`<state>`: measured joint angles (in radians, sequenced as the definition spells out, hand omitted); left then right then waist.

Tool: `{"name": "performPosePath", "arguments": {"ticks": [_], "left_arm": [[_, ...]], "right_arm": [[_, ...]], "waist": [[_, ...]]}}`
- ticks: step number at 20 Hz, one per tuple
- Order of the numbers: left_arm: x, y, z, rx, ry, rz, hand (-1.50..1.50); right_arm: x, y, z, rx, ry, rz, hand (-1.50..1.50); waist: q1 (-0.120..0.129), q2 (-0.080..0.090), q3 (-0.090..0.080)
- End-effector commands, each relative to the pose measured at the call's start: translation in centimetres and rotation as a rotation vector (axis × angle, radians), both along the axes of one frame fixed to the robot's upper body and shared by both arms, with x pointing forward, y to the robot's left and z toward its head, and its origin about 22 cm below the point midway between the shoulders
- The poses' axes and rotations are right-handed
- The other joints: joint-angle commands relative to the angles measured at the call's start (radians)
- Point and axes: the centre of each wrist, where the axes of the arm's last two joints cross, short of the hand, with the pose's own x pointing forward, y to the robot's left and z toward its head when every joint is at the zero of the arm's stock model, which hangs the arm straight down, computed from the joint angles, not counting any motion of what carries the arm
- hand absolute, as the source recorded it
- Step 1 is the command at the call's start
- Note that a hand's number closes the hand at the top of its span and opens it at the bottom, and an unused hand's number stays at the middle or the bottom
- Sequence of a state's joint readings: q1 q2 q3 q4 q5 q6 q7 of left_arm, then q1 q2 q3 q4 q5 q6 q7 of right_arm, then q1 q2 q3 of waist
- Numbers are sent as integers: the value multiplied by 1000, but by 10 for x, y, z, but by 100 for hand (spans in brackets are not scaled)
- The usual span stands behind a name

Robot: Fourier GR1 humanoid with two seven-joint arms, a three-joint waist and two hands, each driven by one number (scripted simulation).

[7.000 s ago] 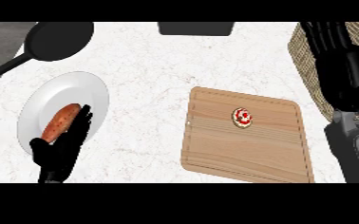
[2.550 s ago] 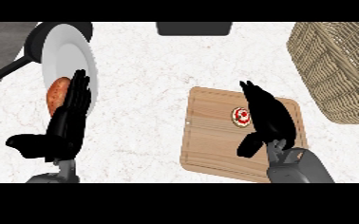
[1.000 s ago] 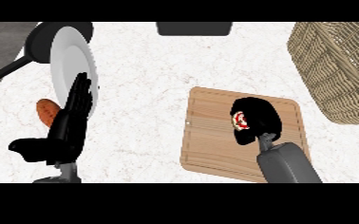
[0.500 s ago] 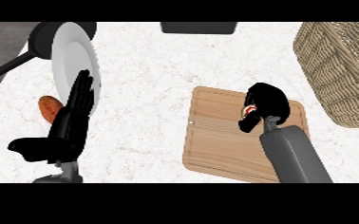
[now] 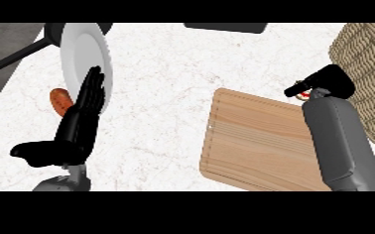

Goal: Pick the cupcake from the cutting board and place it in the basket

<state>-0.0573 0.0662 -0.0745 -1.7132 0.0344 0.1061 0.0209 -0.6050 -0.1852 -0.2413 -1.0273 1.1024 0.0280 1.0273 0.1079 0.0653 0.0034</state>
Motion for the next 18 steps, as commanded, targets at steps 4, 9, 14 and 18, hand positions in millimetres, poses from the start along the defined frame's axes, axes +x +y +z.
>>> {"name": "performPosePath", "arguments": {"ticks": [4,9,14,18], "left_arm": [[4,-11,0,4,-5,-64,0],[9,-22,4,-5,7,-79,0],[6,-28,-7,5,18,-89,0],[10,-24,0,-3,4,-78,0]], "right_arm": [[36,-11,52,-83,-220,-283,150],[52,4,95,-168,-488,-306,150],[65,13,136,-254,-643,-334,150],[74,29,156,-274,-705,-358,150]], "waist": [[62,7,0],[60,-4,-1],[66,-6,-4],[58,-14,-5]]}}
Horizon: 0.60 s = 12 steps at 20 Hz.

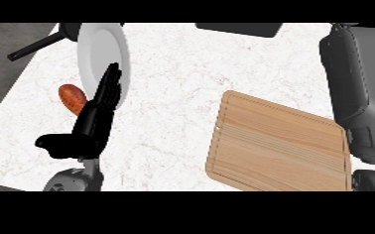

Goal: Pick the cupcake from the cutting board and place it in the basket

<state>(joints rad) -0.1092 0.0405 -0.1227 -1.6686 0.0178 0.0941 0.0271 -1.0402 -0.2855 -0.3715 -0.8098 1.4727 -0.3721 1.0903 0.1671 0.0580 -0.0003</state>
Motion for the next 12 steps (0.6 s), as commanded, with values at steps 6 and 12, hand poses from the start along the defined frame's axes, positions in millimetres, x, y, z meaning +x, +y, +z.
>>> {"name": "performPosePath", "arguments": {"ticks": [6,12], "left_arm": [[6,-2,-3,-4,9,29,0],[1,12,-4,11,24,48,0]], "right_arm": [[17,19,31,102,-139,-226,150],[22,10,22,37,2,-351,150]], "waist": [[-34,-7,-2],[-47,-19,-2]]}}
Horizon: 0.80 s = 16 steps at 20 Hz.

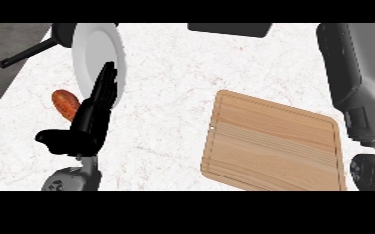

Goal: Pick the cupcake from the cutting board and place it in the basket

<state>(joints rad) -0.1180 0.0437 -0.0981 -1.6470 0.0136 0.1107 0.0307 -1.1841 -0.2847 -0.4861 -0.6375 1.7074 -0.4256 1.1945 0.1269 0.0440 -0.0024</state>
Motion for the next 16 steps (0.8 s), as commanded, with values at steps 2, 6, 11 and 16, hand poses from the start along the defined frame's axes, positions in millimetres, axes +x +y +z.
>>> {"name": "performPosePath", "arguments": {"ticks": [2,6,11,16], "left_arm": [[0,9,1,22,13,22,0],[-12,19,-10,-1,27,57,0],[-5,14,-2,7,13,56,0],[-8,28,-14,0,17,90,0]], "right_arm": [[5,-1,-4,99,17,-240,150],[5,-4,-15,84,14,-268,150],[5,-9,-15,80,-17,-285,150],[0,-19,-46,87,31,-299,150]], "waist": [[-21,-6,1],[-43,-19,1],[-64,-21,2],[-80,-26,2]]}}
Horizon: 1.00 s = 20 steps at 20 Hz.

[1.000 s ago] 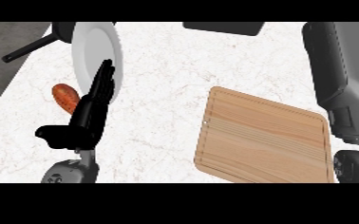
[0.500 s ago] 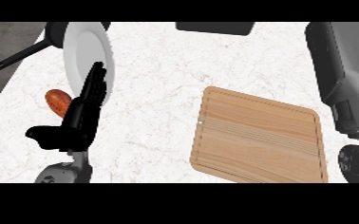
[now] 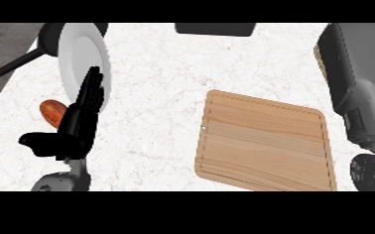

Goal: Pick the cupcake from the cutting board and place it in the basket

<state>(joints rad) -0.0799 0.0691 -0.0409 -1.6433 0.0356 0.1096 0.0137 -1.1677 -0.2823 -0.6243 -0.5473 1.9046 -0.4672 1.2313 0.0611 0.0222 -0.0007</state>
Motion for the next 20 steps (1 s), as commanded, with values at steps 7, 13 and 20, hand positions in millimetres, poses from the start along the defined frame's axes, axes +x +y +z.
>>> {"name": "performPosePath", "arguments": {"ticks": [7,13,20], "left_arm": [[-12,9,-20,-1,7,39,0],[-12,0,2,-14,14,25,0],[-18,-1,-13,3,30,21,0]], "right_arm": [[-7,-28,-27,163,-5,-200,150],[-15,-26,-69,187,28,-207,150],[-22,-53,-64,182,-23,-220,150]], "waist": [[-29,-9,1],[-21,-11,2],[-25,-11,1]]}}
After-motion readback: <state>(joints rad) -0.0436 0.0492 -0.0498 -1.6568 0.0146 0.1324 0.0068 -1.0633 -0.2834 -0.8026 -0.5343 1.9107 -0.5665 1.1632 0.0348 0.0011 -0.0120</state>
